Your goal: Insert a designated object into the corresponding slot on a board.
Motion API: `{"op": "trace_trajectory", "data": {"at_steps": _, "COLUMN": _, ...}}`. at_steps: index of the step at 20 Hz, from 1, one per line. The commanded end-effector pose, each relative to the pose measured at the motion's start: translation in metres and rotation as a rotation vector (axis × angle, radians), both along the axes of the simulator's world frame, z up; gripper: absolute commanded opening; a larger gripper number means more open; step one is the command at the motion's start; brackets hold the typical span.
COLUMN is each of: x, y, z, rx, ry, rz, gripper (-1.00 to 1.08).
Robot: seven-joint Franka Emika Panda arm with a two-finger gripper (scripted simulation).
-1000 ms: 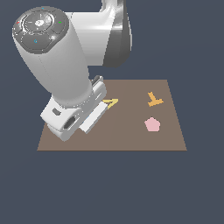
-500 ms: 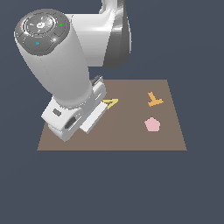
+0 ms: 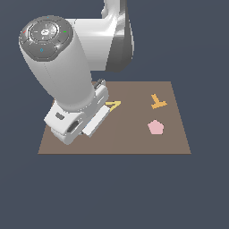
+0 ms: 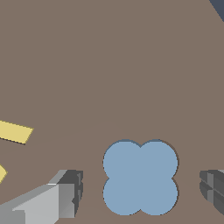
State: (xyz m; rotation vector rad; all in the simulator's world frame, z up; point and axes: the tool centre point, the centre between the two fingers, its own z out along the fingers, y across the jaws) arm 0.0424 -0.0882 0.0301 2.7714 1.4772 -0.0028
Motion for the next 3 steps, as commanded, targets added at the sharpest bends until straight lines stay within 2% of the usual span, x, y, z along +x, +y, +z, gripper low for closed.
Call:
{"op": "trace_trajectory", "data": {"at_steps": 1, "x": 0.0001, "y": 0.0000, "z": 0.0000, "rx": 0.000, "ry": 0.000, "rz": 0.000, "gripper": 1.00}}
{"op": "trace_trajectory", "data": {"at_steps": 3, "x": 0.0001, "y": 0.0000, "z": 0.0000, "rx": 0.000, "ry": 0.000, "rz": 0.000, "gripper": 1.00}}
